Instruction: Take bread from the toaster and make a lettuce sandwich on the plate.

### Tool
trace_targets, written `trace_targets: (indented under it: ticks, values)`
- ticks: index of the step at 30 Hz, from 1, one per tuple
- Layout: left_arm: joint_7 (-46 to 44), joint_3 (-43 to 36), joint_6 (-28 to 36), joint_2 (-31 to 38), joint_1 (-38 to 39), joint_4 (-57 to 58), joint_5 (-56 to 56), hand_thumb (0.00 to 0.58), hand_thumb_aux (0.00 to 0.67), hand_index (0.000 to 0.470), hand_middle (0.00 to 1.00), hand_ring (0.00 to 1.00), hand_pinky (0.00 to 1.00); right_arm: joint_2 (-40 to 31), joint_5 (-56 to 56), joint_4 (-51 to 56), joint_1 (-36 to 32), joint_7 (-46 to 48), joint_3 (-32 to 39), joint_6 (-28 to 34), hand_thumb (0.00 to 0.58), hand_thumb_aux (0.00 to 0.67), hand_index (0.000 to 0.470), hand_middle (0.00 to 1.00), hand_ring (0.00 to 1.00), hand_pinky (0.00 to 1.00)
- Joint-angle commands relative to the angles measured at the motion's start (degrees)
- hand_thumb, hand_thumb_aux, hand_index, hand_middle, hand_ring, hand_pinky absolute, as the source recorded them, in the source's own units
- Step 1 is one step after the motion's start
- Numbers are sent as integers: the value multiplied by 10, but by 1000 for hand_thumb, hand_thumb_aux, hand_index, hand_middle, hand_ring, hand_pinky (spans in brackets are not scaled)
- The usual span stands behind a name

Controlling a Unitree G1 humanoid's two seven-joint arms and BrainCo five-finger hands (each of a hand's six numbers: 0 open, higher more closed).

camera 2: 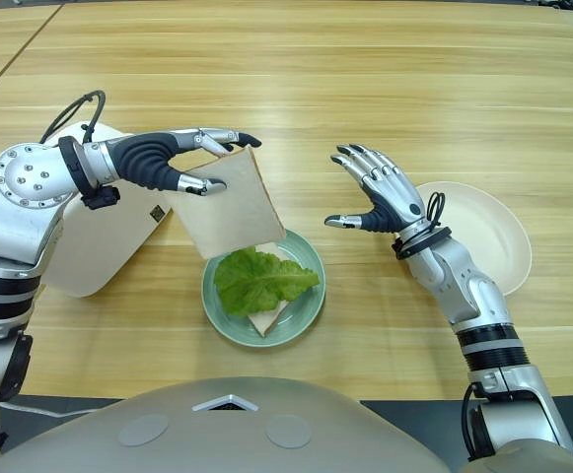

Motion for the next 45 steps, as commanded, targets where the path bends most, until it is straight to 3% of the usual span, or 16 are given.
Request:
trace_targets:
  ticks: [1, 6, 11, 20, 31, 39, 45]
  values:
    - [26, 13, 69, -35, 23, -12, -40, 580, 670, 470, 0, 0, 0, 3, -7, 13, -13, -1, 12, -2, 0, 0, 0, 0, 0, 0]
    - [64, 9, 166, -65, 87, -43, -75, 580, 670, 470, 0, 0, 0, 0, -5, 17, -18, -10, 8, -8, 0, 0, 0, 0, 0, 0]
    - [102, -3, 211, -81, 125, -43, -66, 580, 670, 470, 0, 0, 0, -1, -6, 5, -19, -22, 1, -11, 0, 0, 0, 0, 0, 0]
    - [96, -62, 215, -69, 199, -26, -29, 580, 670, 470, 0, 0, 0, -2, -1, -7, -31, -24, -5, -14, 0, 0, 0, 0, 0, 0]
    - [103, -59, 242, -113, 200, -27, -59, 580, 670, 470, 0, 0, 0, -15, 17, -45, -14, 5, 5, -48, 0, 0, 0, 0, 0, 0]
    - [132, -79, 205, -137, 190, 3, -21, 580, 670, 470, 0, 0, 0, -36, 228, -141, 45, 174, 69, -107, 0, 0, 0, 0, 0, 0]
    - [143, -101, 169, -141, 194, 28, 20, 580, 670, 470, 0, 0, 0, -42, 271, -167, 71, 262, 94, -109, 0, 0, 0, 0, 0, 0]
